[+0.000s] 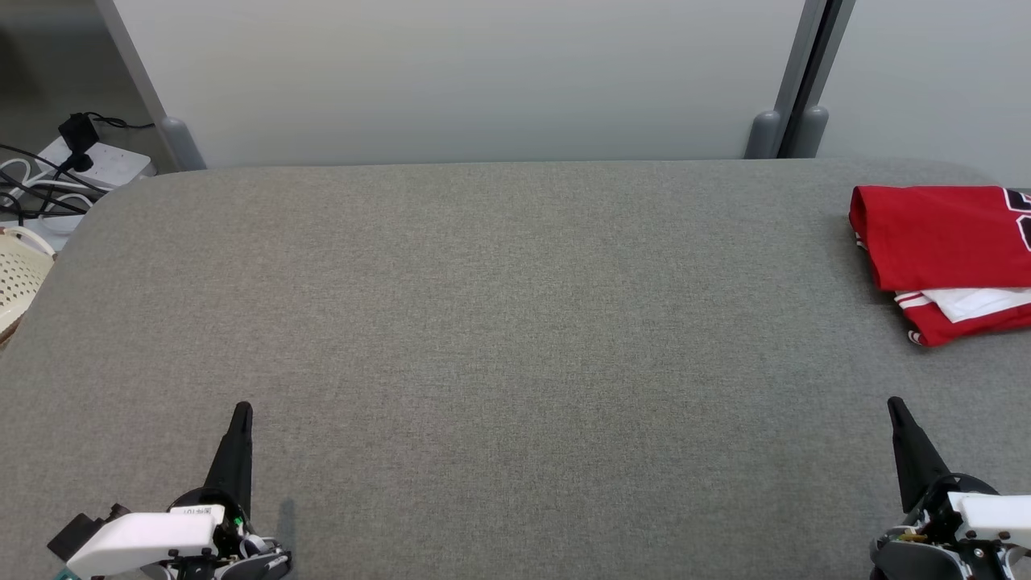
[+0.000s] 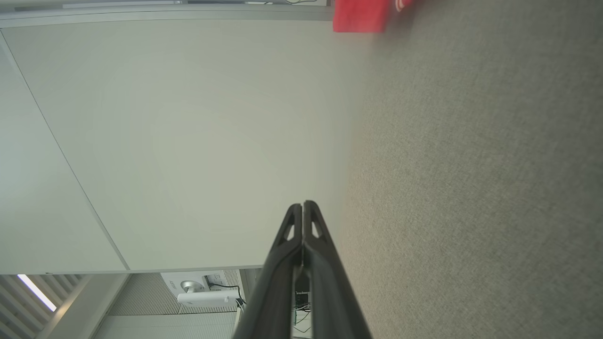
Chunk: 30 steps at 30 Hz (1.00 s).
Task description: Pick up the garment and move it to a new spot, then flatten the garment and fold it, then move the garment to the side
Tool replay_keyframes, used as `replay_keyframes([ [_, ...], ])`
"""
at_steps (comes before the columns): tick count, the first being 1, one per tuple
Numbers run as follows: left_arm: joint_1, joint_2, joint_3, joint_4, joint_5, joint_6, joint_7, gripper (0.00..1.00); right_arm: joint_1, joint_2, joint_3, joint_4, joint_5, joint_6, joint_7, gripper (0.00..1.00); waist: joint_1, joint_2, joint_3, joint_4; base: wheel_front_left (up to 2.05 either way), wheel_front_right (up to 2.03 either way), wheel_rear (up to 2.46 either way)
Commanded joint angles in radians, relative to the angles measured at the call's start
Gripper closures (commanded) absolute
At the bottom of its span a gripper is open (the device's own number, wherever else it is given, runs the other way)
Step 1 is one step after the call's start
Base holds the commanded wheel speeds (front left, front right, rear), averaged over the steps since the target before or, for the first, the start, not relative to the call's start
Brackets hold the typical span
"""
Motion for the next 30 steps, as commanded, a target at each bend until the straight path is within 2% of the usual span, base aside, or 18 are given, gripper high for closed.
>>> replay_keyframes([
  [1,-0.057,0.012,0.035,-0.022,0.006,-0.008,0.003,1.00,-0.040,-0.010,0.017,-0.027,-0.005,0.001,0.009,1.00,0.0000,-0.0001,0.000,0.000,0.00,0.00,0.00],
  [30,-0.057,0.009,0.039,-0.022,0.009,-0.008,0.006,1.00,-0.040,-0.009,0.015,-0.027,-0.007,0.001,0.010,1.00,0.0000,-0.0001,0.000,0.000,0.00,0.00,0.00],
])
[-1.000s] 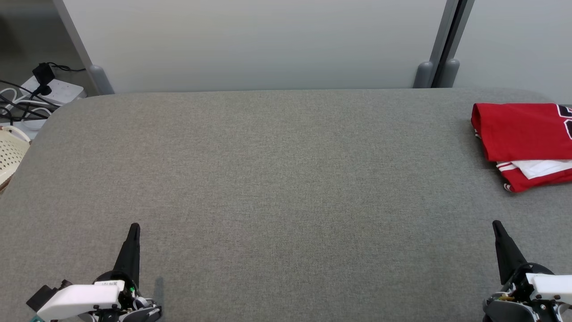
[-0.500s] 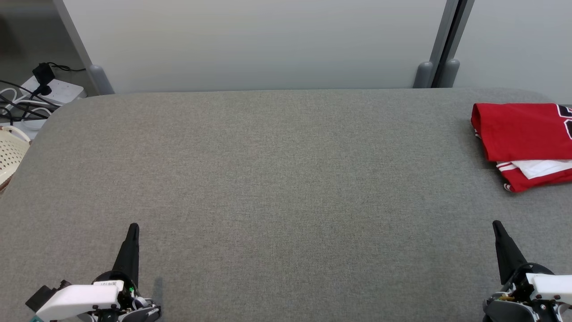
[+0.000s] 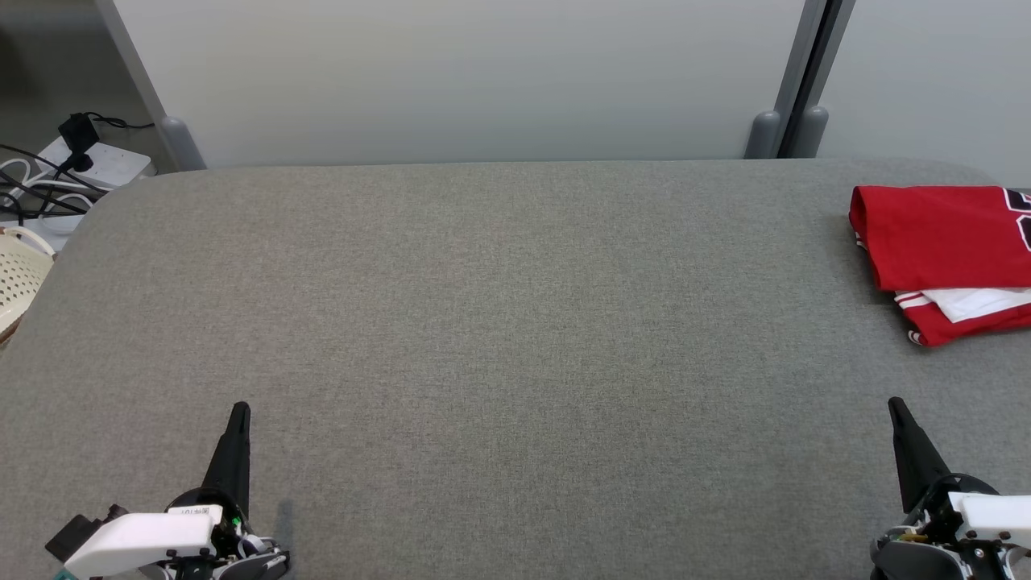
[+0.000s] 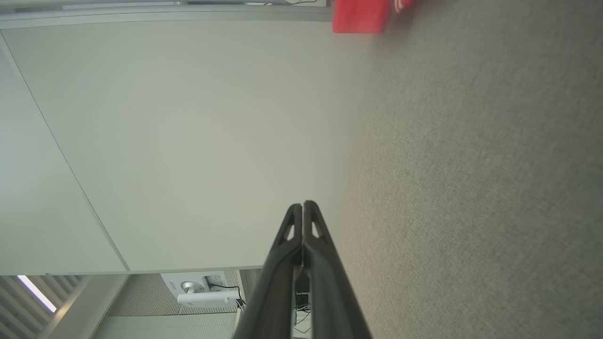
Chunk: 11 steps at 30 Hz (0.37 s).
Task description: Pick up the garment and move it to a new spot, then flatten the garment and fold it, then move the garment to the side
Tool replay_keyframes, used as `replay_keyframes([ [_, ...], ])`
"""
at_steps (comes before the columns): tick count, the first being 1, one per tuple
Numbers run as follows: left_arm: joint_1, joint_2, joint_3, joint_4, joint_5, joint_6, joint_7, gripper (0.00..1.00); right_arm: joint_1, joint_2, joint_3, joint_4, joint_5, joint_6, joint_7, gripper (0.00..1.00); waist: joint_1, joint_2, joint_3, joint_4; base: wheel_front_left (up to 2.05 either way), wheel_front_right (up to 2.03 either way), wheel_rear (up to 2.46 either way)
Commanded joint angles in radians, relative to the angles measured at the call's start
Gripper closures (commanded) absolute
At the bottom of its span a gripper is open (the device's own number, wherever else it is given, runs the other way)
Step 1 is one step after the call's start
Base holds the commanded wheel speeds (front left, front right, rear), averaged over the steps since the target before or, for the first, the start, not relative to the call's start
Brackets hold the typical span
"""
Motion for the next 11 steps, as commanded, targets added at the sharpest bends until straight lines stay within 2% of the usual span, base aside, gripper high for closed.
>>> replay_keyframes([
  [1,-0.057,0.010,0.033,-0.022,0.007,-0.008,0.006,1.00,-0.040,-0.010,0.017,-0.027,-0.006,0.001,0.010,1.00,-0.0001,0.0000,0.000,0.000,0.00,0.00,0.00],
  [11,-0.057,0.010,0.034,-0.022,0.008,-0.008,0.007,1.00,-0.040,-0.010,0.016,-0.027,-0.007,0.001,0.011,1.00,-0.0001,0.0000,0.000,0.000,0.00,0.00,0.00],
])
